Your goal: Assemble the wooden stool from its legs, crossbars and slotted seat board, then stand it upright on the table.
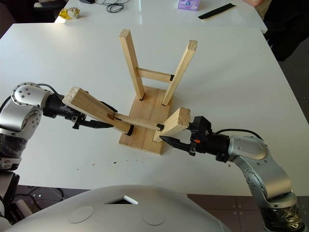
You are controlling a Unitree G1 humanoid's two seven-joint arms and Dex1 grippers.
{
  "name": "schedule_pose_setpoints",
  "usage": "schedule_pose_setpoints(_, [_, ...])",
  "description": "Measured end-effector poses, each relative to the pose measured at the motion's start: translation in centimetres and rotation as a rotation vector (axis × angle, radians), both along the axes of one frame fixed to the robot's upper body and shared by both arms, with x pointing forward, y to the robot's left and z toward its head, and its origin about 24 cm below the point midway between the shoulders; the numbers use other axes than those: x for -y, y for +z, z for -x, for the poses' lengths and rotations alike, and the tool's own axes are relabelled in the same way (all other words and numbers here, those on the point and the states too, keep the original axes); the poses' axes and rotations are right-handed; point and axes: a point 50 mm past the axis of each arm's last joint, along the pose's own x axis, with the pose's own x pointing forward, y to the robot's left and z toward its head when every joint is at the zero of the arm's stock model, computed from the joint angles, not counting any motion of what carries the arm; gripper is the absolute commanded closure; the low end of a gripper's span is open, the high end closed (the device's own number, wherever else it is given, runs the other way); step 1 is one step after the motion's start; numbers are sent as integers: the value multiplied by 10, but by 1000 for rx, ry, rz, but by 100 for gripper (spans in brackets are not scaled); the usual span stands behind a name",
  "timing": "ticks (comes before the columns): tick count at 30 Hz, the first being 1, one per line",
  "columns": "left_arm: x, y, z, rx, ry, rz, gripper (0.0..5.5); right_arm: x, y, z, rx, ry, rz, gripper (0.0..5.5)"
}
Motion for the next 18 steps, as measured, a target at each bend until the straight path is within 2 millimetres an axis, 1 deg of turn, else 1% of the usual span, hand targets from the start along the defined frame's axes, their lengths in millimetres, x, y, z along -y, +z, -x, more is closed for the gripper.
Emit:
schedule_pose_setpoints(9, [0,-1,-1,-2,2,2,343,-1,-1,-3,31,45,32,339])
schedule_pose_setpoints(10, [0,-1,-1,-3,3,2,343,-2,-1,-4,36,50,43,305])
schedule_pose_setpoints(14, [8,-3,0,2,-8,11,343,-7,-5,-9,28,80,69,249])
schedule_pose_setpoints(18, [10,-3,0,5,-2,13,343,-5,-7,-10,2,82,92,179])
